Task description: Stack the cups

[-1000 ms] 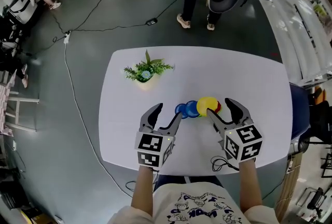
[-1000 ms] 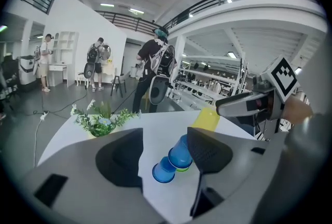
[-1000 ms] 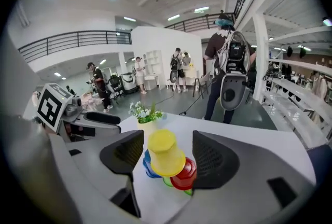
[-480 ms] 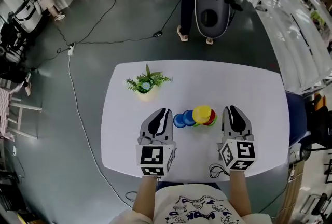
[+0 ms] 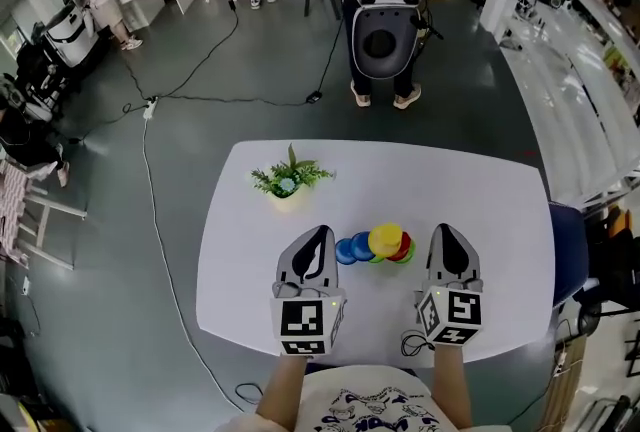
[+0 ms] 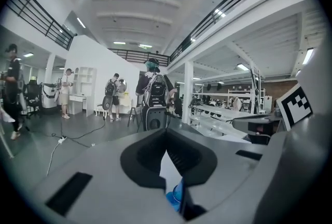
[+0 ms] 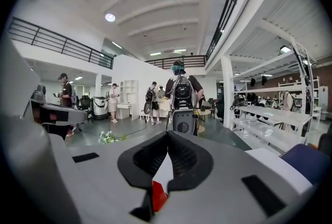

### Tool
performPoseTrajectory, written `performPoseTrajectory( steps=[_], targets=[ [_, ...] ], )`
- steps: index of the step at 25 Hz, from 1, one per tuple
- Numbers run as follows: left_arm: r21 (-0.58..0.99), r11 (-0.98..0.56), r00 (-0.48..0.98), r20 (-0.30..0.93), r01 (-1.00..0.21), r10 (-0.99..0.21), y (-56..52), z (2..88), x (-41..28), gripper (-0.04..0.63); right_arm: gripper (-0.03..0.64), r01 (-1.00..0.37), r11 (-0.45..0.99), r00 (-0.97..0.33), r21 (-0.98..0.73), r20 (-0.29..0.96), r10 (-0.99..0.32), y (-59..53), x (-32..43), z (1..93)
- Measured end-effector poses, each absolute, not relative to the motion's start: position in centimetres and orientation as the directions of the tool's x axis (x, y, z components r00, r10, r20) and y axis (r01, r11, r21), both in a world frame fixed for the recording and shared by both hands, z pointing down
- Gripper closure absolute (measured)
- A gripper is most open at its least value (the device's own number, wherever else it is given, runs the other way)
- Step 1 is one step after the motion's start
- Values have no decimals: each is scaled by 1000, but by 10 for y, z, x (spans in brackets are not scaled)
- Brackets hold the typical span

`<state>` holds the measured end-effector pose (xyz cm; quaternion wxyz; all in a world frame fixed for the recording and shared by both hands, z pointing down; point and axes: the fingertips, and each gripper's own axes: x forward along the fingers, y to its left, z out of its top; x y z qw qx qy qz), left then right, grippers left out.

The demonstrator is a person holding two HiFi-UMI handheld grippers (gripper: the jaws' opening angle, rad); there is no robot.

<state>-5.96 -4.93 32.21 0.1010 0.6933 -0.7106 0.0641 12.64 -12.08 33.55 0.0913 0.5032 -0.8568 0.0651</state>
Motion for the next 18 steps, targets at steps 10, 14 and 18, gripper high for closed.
performPoseTrajectory(
  steps=[10,14,18],
  targets=[
    [64,30,-15,217,-998,-976,-37,312,-51,580,606,-852,522,-514,-26,229,-827,-103,122,332],
    [60,17,-3,228,-998,-974,-45,309,-44,580,606,-852,523,-514,-22,229,-827,-110,125,328],
    [42,13,-3,238,-999,-971,-40,317,-41,580,606,-853,521,-509,-8,228,-830,-104,130,333]
  ],
)
